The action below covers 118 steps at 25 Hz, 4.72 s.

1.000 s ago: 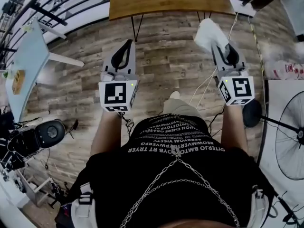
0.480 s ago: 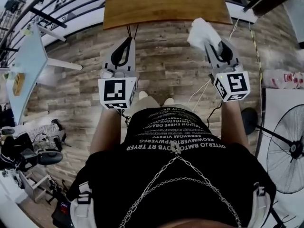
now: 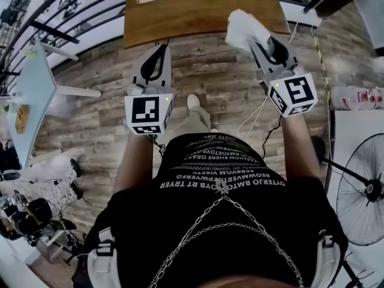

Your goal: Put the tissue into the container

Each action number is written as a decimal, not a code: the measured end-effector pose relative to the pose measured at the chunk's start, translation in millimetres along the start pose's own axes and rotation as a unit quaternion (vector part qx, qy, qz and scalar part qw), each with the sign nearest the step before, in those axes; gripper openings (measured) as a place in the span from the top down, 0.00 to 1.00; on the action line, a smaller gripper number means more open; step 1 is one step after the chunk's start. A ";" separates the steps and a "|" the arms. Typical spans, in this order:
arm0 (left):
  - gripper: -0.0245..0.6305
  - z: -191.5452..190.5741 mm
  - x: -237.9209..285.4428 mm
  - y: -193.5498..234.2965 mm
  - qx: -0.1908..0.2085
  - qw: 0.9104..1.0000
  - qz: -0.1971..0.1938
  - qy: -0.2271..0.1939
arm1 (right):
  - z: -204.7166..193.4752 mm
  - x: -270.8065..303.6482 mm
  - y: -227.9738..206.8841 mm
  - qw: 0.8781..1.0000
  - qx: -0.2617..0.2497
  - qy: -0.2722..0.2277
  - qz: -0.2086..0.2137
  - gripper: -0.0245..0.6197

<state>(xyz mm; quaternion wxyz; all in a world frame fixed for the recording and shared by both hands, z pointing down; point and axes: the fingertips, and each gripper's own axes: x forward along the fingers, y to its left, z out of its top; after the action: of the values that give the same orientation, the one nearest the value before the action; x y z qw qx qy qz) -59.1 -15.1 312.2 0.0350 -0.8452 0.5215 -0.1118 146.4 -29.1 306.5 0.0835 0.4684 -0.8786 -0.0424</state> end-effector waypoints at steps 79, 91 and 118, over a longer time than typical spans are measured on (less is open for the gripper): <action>0.92 -98.5 450.2 176.8 -0.072 0.987 0.012 0.140 | -398.5 516.1 -257.0 0.918 0.123 0.364 0.100 0.75; 0.92 -81.6 418.6 175.8 -0.069 0.991 0.003 0.116 | -343.9 466.8 -285.8 0.942 0.093 0.323 0.014 0.74; 0.92 -11.2 314.6 165.9 -0.037 0.999 -0.021 0.024 | -63.6 281.6 -218.2 0.995 0.015 0.084 -0.052 0.94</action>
<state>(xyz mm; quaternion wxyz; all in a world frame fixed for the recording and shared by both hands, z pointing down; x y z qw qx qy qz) -70.9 -369.5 341.9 -0.0115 -0.8538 0.5081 -0.1130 182.2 -384.3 365.8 0.1480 0.5167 -0.8433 0.0057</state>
